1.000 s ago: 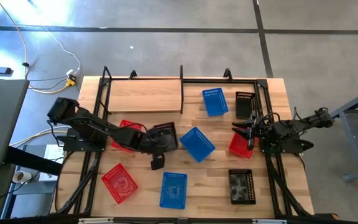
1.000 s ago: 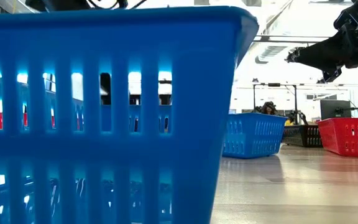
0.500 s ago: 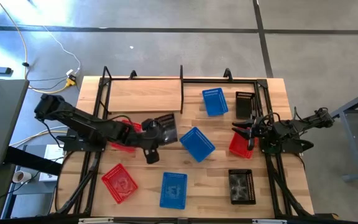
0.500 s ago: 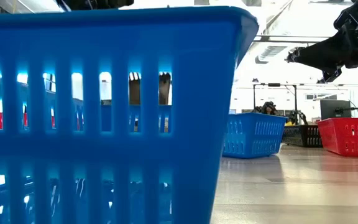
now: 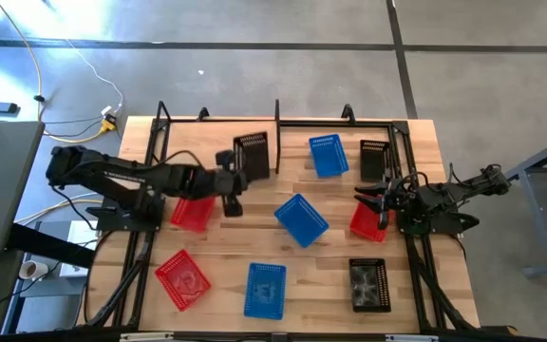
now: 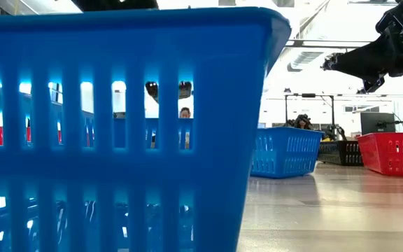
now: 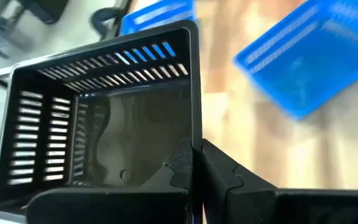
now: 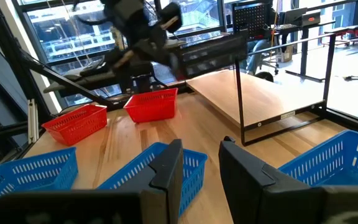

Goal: Stack baskets on shelf by color
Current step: Put the middle left black bin on the shelf

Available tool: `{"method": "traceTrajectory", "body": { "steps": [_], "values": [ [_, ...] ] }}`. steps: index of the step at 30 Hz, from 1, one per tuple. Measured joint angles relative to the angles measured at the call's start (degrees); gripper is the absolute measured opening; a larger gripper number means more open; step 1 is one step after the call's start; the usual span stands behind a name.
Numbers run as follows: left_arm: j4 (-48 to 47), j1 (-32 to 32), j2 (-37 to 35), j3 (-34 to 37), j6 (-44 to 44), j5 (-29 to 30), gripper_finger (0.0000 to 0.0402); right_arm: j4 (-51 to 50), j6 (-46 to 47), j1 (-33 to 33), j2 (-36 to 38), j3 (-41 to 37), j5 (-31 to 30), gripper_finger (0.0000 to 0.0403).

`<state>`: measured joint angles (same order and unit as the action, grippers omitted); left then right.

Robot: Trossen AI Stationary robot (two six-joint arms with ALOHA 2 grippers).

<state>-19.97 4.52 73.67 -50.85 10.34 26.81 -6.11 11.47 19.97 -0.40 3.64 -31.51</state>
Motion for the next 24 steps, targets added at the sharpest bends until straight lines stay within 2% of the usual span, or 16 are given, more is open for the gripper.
{"method": "traceTrajectory", "body": {
  "steps": [6,12,17,24],
  "values": [
    [0.0,8.0,0.0,0.0,10.7,-3.9,0.0002,0.0,0.0,0.0,0.0,0.0,0.0,0.0091],
    [0.0,14.1,1.4,0.0,15.1,-7.2,0.0002,0.0,0.0,0.0,0.0,0.0,0.0,0.0091],
    [0.1,16.8,4.2,0.0,14.6,-12.5,0.0003,0.0,0.0,0.0,0.0,0.0,0.0,0.0091],
    [2.7,17.3,8.5,0.0,17.3,-11.4,0.0003,0.0,0.0,0.0,0.0,0.0,0.0,0.0091]
  ]
}}
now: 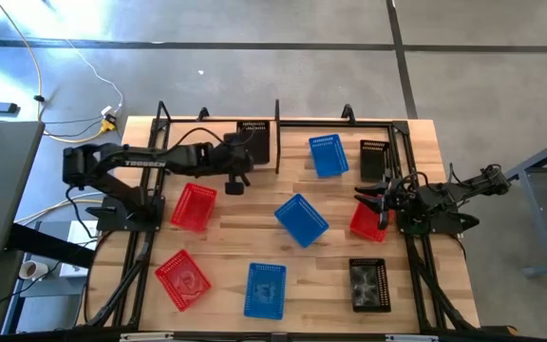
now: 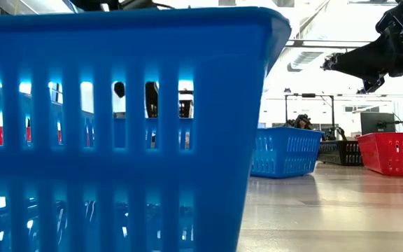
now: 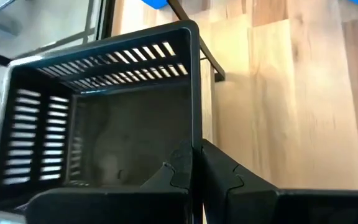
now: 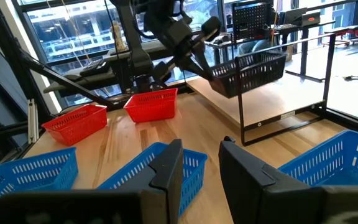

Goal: Stack baskets on shelf by color
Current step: Put the middle left black bin on the shelf

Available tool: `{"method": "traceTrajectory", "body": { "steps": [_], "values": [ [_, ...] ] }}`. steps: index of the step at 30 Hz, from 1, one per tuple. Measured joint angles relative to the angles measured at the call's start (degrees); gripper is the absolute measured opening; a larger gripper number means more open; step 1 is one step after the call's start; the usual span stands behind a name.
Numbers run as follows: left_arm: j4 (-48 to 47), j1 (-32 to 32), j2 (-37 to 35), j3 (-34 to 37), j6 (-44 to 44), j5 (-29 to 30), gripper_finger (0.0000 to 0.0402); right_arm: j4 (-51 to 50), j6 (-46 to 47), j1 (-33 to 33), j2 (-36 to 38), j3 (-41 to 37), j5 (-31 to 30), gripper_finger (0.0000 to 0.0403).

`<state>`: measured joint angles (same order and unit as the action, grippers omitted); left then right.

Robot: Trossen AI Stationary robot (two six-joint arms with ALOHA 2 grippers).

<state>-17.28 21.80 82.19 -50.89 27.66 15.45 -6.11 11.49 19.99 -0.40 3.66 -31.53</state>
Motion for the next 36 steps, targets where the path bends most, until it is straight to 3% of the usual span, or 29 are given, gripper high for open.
{"method": "traceTrajectory", "body": {
  "steps": [10,25,36],
  "values": [
    [3.2,0.4,4.6,0.0,0.0,0.2,0.0003,0.0,0.1,0.0,0.0,0.0,0.0,0.0091],
    [4.3,1.9,5.5,0.0,0.0,-2.5,0.0004,0.0,0.2,0.0,0.0,0.0,0.0,0.0091],
    [4.3,1.9,5.5,0.0,0.0,-1.3,0.0031,0.0,0.2,0.0,0.0,0.0,0.0,0.0091]
  ]
}}
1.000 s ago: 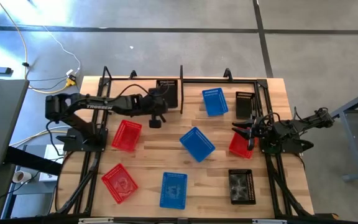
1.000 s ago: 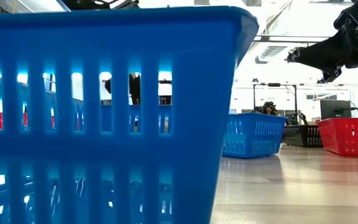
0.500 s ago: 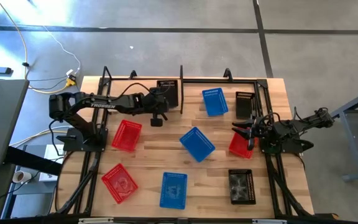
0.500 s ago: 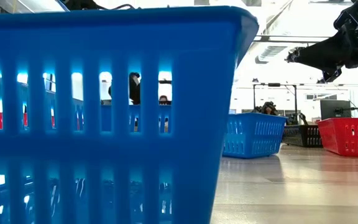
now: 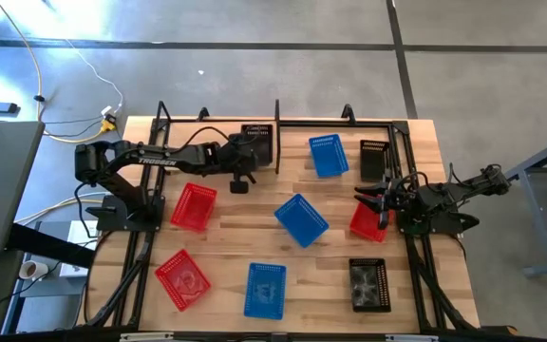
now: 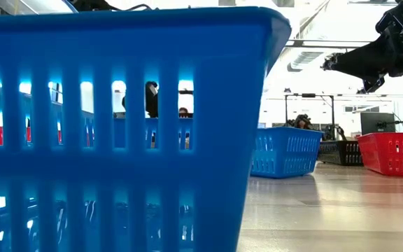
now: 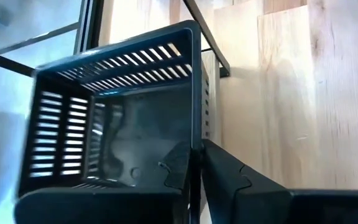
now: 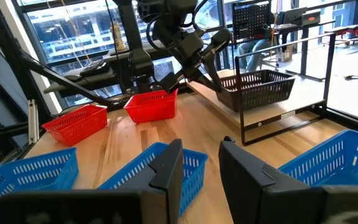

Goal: Stack baskets on shelf by color
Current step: Put the middle left black bin on the shelf, then put the center blue bin on the shelf

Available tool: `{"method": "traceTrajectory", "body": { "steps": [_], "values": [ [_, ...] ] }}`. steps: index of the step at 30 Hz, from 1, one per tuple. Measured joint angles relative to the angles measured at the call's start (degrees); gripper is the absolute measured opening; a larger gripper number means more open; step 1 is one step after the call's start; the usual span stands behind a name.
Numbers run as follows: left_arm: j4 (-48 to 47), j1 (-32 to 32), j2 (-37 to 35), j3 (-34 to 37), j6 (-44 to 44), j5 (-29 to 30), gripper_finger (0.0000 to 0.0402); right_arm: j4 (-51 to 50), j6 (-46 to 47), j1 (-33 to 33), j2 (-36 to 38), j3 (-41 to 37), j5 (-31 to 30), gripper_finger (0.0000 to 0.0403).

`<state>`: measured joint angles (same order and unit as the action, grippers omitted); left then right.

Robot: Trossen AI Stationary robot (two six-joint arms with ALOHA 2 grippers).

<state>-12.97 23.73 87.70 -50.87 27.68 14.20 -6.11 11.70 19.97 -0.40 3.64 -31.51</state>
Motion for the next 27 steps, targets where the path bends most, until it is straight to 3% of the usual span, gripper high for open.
{"method": "traceTrajectory", "body": {
  "steps": [12,27],
  "values": [
    [0.0,0.0,0.0,0.0,-0.2,-1.6,0.0077,0.0,0.4,0.0,0.0,0.0,0.0,0.0091],
    [-3.0,-0.5,-3.0,0.0,-8.0,-2.7,0.0133,1.8,2.3,0.0,0.0,-0.1,0.0,0.0091]
  ]
}}
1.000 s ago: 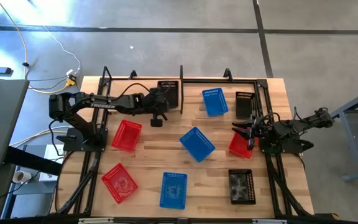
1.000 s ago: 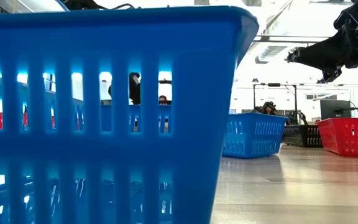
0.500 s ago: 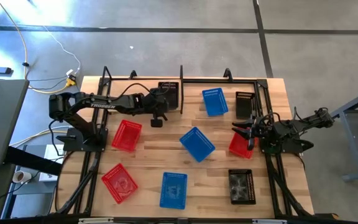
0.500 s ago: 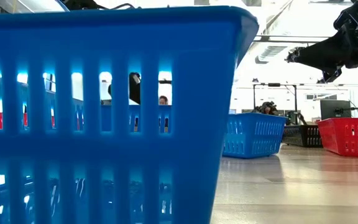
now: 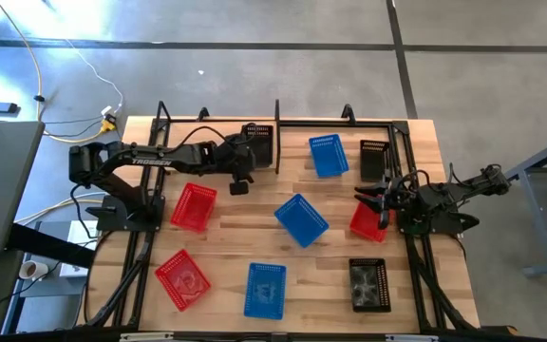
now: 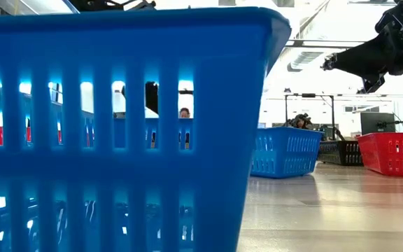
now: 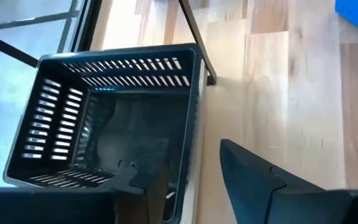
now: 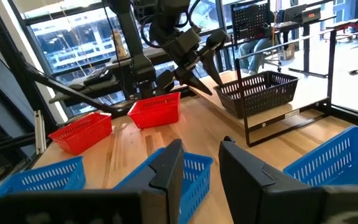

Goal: Stack baskets on shelf by color
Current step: Put the center blue bin on the shelf

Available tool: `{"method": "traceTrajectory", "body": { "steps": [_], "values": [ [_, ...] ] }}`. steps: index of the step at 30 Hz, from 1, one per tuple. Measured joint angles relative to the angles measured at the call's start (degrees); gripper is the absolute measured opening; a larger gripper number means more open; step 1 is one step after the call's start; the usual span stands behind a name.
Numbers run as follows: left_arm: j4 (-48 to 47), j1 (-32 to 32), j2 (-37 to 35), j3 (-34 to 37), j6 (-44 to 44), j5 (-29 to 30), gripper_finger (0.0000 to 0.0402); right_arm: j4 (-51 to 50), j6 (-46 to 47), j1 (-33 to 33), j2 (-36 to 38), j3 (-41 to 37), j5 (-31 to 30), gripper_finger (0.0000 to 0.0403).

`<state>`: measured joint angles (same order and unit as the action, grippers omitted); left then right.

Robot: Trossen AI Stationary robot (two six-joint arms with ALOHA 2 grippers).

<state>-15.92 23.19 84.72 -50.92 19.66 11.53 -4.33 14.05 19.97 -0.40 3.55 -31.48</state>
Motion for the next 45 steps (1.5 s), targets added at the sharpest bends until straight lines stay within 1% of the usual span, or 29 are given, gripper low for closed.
{"method": "traceTrajectory", "body": {
  "steps": [3,9,13,16,20,24,28,31,34,39,41,45],
  "values": [
    [-1.8,-0.2,-1.2,0.0,-0.1,0.0,0.0133,3.8,-1.1,0.0,0.0,0.0,0.0,0.0091],
    [-2.3,-1.1,-4.3,0.0,-1.7,0.1,0.0133,12.7,-9.7,0.0,0.0,0.0,0.1,0.0091],
    [-2.4,-2.1,-7.1,0.0,-2.7,1.1,0.0134,15.9,-10.1,0.0,0.0,0.0,0.1,0.0091],
    [-2.7,-2.4,-9.9,0.0,-5.2,1.5,0.0133,16.3,-9.9,0.0,0.0,0.0,0.1,0.0091],
    [-4.0,-2.4,-13.9,0.0,-10.6,1.5,0.0134,18.3,-10.6,0.0,0.0,0.0,0.1,0.0091],
    [-4.5,-2.4,-17.8,0.0,-13.4,1.5,0.0132,22.9,-14.6,0.0,-1.2,0.0,0.1,0.0091],
    [-4.5,-2.4,-21.3,0.0,-14.4,1.5,0.0132,28.8,-17.4,0.0,-4.5,0.1,0.2,0.0091],
    [-4.4,-2.4,-23.3,0.0,-16.8,1.5,0.0132,31.6,-17.0,0.0,-7.9,0.8,0.2,0.0091],
    [-4.5,-1.9,-24.5,0.0,-17.6,1.5,0.0131,31.2,-17.0,0.0,-12.2,4.4,0.2,0.0091],
    [-4.5,-1.1,-24.9,0.0,-17.5,1.9,0.0131,29.8,-23.2,0.0,-20.2,12.2,0.3,0.0091],
    [-4.4,-0.8,-25.0,0.0,-17.6,1.9,0.0131,29.8,-24.3,0.0,-22.6,14.9,0.0,0.0091],
    [-4.4,-0.7,-25.0,0.0,-17.6,1.9,0.0131,29.6,-23.0,-0.1,-26.4,19.5,-0.3,0.0091]
  ]
}}
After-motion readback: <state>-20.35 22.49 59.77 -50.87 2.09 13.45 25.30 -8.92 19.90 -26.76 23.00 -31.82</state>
